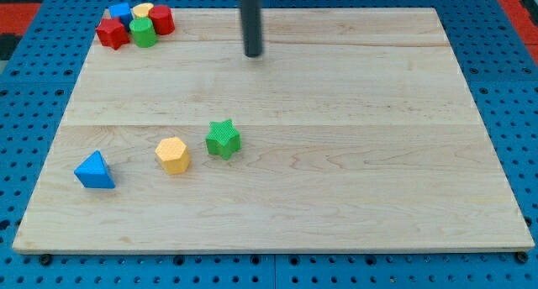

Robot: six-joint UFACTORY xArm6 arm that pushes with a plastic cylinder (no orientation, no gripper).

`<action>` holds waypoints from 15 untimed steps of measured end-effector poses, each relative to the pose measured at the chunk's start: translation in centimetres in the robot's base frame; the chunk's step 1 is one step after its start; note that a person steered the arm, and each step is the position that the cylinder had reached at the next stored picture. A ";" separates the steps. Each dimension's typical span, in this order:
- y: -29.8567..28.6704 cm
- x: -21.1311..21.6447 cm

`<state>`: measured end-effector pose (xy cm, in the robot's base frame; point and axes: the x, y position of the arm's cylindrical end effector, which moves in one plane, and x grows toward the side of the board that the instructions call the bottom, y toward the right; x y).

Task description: Push the green star into the green circle

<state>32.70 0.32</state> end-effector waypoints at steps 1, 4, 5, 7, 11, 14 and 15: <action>5.0 8.2; 0.3 19.0; -5.3 17.5; -11.2 6.7; -17.4 3.2; -19.3 3.2; -23.1 3.6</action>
<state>36.32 -22.81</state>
